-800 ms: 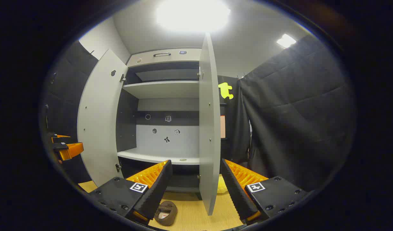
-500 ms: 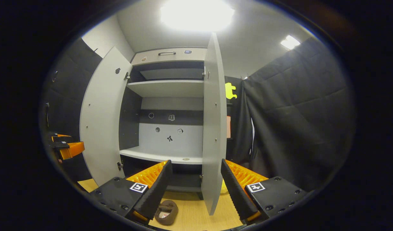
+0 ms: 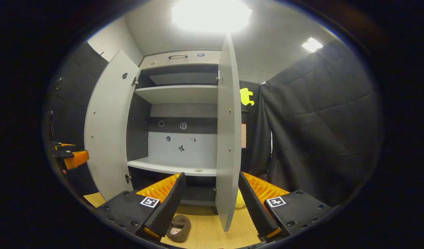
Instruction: Grab one shoe with the right hand and put it into the shoe cabinet, grab the other shoe with the left hand and put it into the shoe cabinet; then close the right door with the right hand and the left door with the left hand.
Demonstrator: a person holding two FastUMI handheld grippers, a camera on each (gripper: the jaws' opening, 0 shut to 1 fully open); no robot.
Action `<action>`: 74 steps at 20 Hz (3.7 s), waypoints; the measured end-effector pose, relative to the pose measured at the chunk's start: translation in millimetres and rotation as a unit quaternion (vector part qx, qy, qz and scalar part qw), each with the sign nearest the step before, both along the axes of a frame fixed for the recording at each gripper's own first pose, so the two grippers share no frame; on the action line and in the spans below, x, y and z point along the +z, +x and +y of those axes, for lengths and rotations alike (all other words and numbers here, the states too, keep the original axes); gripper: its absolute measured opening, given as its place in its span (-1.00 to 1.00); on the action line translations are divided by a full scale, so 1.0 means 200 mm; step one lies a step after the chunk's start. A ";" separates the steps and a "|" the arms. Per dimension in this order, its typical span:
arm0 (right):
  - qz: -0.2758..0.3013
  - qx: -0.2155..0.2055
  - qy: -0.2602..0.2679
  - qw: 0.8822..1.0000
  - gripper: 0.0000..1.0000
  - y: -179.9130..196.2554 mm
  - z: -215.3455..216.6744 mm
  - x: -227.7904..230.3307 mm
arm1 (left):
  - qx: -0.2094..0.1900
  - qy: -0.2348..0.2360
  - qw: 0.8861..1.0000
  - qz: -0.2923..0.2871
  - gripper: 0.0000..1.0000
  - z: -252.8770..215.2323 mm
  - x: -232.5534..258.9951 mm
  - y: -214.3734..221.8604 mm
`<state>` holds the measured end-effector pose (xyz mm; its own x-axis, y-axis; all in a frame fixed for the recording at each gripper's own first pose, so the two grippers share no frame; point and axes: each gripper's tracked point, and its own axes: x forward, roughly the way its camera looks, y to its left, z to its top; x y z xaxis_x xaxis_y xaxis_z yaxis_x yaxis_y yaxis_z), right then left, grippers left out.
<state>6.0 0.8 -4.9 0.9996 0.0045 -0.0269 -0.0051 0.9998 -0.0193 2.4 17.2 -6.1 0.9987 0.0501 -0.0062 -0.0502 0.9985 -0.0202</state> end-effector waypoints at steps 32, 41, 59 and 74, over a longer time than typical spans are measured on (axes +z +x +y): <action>0.297 0.225 0.009 0.928 0.94 0.27 0.78 -1.21 | 0.092 0.013 0.995 0.028 1.00 0.10 -0.20 -0.06; 0.420 0.237 -0.015 0.876 0.90 0.27 0.90 -1.63 | 0.105 0.016 0.994 0.040 0.88 0.22 -0.31 -0.02; 0.536 0.207 -0.049 0.817 -0.37 0.28 0.87 -2.00 | 0.080 0.031 0.995 0.060 0.88 0.16 -0.38 -0.01; 0.466 0.188 0.050 0.863 -0.98 0.43 0.70 -1.51 | -0.003 0.018 0.998 0.057 1.00 -0.14 -0.42 0.14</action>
<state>92.2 141.0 -306.3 0.4722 0.3723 -0.7990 -0.2955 0.9208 0.2544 31.4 -11.1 -90.1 0.9919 0.0473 -0.1181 -0.0451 0.9988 0.0210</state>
